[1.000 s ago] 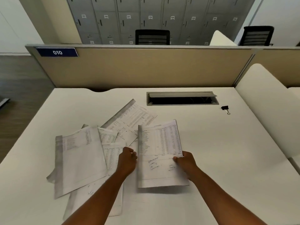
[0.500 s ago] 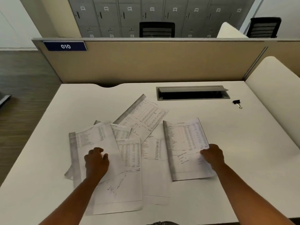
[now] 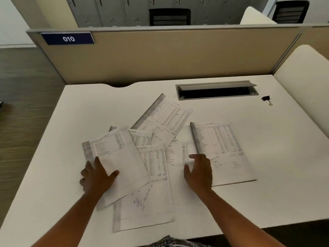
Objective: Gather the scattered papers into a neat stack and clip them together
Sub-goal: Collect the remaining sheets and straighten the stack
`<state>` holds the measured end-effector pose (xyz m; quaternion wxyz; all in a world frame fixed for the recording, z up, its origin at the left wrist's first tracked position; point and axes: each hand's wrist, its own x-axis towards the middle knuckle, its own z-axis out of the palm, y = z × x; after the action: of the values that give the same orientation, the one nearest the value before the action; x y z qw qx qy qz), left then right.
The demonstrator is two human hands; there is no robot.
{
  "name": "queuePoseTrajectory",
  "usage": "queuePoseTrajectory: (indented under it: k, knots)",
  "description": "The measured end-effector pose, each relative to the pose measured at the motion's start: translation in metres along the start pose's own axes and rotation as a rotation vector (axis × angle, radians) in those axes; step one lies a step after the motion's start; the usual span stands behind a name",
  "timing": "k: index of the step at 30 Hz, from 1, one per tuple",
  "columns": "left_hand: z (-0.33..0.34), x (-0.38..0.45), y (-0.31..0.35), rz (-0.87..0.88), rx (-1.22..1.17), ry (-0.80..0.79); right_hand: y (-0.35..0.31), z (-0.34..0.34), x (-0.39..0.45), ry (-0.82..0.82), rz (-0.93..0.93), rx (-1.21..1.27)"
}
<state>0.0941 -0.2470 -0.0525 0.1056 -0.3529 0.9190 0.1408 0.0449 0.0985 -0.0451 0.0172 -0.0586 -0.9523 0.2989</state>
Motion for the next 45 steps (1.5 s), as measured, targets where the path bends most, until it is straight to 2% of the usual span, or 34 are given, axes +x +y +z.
queuePoseTrajectory:
  k: [4,9,11,14,18,25,31,37,41,45]
  knots:
    - [-0.001,0.001,-0.009,0.047,-0.024,-0.015,-0.012,0.039,-0.027,-0.25,-0.108,-0.185]
    - [-0.001,-0.006,-0.025,0.103,-0.091,-0.049,-0.029,0.061,-0.03,-0.367,-0.259,-0.257]
    - [0.002,-0.01,-0.03,0.095,-0.152,-0.049,-0.034,0.061,-0.028,-0.337,-0.292,-0.213]
    - [0.004,-0.013,-0.035,-0.023,-0.32,-0.036,-0.036,0.056,-0.027,-0.197,-0.198,-0.237]
    - [0.003,-0.012,-0.037,-0.091,-0.491,-0.011,-0.03,0.061,-0.033,-0.336,-0.152,-0.341]
    - [0.002,-0.015,-0.021,-0.062,-0.673,-0.059,-0.028,0.053,-0.012,-0.218,-0.214,-0.441]
    - [0.005,-0.024,-0.015,0.051,-0.66,-0.133,-0.031,0.051,0.004,-0.15,-0.01,-0.329]
    - [0.011,-0.031,-0.009,0.163,-0.548,-0.219,-0.043,0.056,0.001,-0.243,-0.021,-0.135]
    - [0.007,-0.033,-0.001,0.05,-0.596,-0.177,-0.053,0.06,-0.003,-0.395,-0.015,0.08]
    - [0.004,-0.03,0.001,-0.138,-0.785,-0.184,-0.055,0.062,-0.003,-0.415,0.001,0.155]
